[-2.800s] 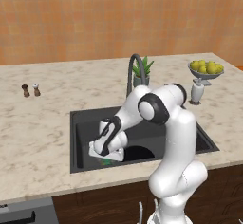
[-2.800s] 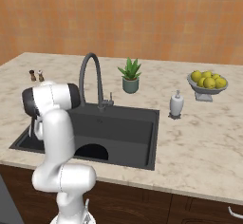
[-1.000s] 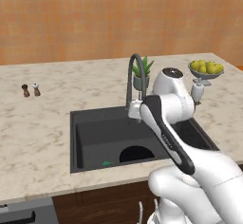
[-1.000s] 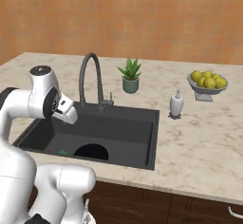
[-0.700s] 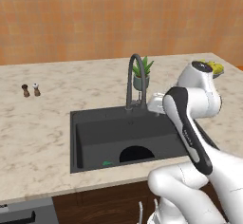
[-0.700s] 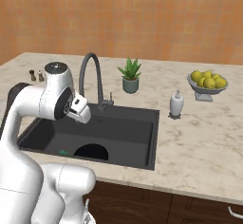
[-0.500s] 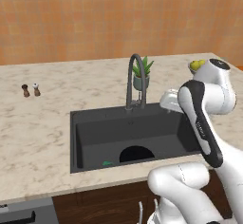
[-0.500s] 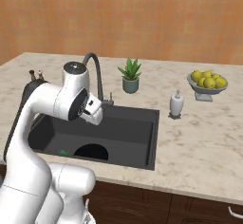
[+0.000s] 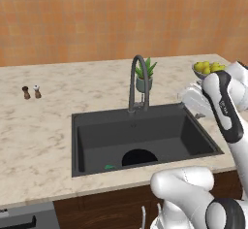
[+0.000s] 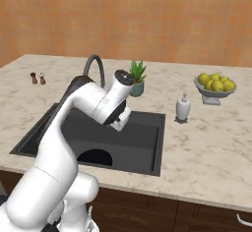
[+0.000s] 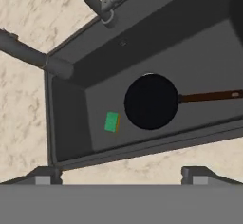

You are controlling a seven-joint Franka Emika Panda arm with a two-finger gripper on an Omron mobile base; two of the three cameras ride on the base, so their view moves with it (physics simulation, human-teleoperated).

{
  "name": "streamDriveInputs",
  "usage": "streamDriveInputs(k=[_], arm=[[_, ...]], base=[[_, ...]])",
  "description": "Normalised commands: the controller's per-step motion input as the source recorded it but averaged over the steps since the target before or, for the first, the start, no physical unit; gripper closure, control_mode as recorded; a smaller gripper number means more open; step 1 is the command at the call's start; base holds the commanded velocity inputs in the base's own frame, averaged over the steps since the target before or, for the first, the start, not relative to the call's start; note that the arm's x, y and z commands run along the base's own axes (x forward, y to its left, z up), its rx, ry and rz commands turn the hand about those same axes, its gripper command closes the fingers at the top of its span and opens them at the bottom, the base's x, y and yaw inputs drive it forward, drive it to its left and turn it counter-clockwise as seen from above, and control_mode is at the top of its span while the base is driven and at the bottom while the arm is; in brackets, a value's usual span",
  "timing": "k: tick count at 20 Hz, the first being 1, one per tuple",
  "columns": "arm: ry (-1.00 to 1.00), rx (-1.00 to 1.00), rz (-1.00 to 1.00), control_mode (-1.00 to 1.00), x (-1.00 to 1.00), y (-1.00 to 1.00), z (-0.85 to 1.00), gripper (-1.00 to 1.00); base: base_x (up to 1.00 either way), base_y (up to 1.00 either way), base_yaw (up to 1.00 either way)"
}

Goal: Pick the pan and sponge and place them into the sink. Then turn on the water.

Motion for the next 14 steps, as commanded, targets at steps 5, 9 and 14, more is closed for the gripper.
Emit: streamDriveInputs(k=[5,9,14], arm=[[0.0,0.35,0.09,-1.0,0.86,0.0,-0.1,-1.0],[0.0,0.34,0.08,-1.0,0.81,0.0,-0.23,-1.0],[-0.07,0.19,0.02,-1.0,0.54,0.01,-0.41,-1.0]], base=[[0.0,0.0,0.0],[0.0,0.0,0.0],[0.0,0.0,0.0]])
